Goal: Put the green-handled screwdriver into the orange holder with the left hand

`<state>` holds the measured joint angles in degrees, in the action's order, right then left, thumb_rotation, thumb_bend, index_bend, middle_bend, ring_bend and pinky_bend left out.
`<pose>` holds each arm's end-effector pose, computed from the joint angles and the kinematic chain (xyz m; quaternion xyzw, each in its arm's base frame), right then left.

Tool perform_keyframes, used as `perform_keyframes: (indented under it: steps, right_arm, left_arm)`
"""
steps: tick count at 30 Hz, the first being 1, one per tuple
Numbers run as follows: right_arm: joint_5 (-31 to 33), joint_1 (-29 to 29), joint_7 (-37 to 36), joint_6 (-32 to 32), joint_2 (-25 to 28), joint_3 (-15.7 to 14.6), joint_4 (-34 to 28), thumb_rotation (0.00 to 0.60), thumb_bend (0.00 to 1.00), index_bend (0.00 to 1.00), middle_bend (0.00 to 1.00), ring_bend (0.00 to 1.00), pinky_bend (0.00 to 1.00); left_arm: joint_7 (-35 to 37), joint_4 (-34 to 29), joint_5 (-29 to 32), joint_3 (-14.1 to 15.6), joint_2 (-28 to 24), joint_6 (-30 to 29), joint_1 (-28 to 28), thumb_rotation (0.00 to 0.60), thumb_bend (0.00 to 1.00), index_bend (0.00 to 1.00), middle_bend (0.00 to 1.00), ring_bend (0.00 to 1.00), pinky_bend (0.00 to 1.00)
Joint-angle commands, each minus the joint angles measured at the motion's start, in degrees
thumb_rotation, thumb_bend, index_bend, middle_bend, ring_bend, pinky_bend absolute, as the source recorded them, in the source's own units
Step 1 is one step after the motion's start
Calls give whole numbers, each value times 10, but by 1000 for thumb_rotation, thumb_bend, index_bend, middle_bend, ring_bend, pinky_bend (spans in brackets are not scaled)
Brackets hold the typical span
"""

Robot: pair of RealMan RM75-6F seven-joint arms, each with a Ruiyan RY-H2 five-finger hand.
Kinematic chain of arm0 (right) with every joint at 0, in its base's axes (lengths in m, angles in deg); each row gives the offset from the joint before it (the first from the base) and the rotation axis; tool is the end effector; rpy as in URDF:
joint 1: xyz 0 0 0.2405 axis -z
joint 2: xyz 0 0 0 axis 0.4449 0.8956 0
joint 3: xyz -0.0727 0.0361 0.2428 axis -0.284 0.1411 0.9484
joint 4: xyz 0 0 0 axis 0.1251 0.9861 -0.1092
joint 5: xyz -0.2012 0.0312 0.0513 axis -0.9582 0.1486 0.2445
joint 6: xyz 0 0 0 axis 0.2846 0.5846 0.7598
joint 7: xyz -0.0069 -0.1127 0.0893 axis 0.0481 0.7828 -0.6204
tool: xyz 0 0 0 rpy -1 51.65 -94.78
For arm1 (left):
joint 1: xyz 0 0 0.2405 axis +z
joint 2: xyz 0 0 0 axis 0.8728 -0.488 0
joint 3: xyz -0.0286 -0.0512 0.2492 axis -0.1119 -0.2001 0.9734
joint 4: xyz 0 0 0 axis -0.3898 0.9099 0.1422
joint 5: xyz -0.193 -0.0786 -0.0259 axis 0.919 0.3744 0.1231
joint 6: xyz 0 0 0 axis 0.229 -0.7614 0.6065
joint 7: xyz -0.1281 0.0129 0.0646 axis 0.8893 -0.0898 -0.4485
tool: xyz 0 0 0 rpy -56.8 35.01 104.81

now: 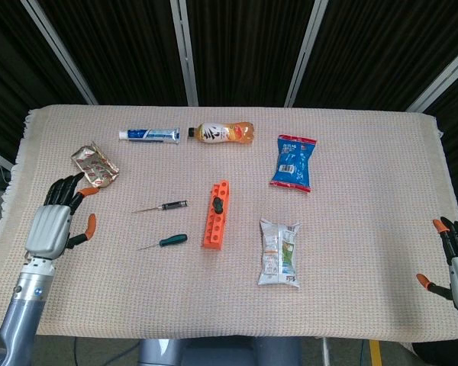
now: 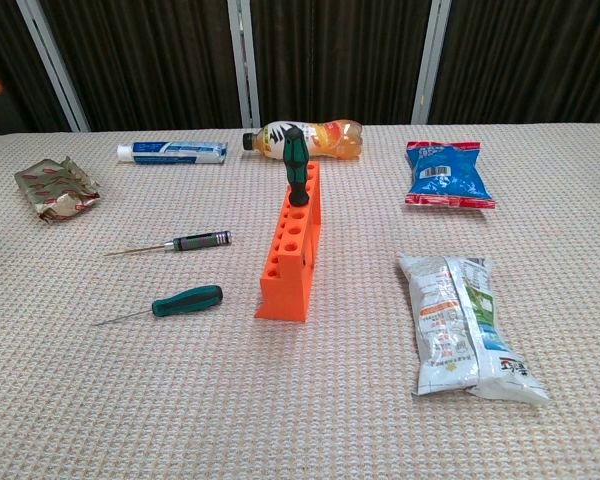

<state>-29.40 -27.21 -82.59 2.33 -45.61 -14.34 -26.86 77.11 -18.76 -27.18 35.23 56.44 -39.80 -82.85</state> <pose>-0.3368 -0.1694 0.1841 0.5700 -0.3684 0.3980 0.6172 -0.2202 0.2502 0.1136 -0.5917 -0.4166 -0.4522 0.5214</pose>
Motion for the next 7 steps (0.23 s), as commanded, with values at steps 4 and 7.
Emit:
perform_keyframes:
  steps: [4, 7]
  right_arm:
    - [-4, -13, 34, -14, -5, -4, -18, 600, 0, 49, 25, 0, 47]
    - [-6, -17, 42, -21, -7, -8, -23, 600, 0, 48, 24, 0, 47]
  left_arm:
    - [44, 16, -55, 62, -30, -70, 89, 485, 538, 244, 20, 0, 0]
    - [51, 26, -78, 73, -30, -89, 112, 483, 537, 251, 21, 0, 0]
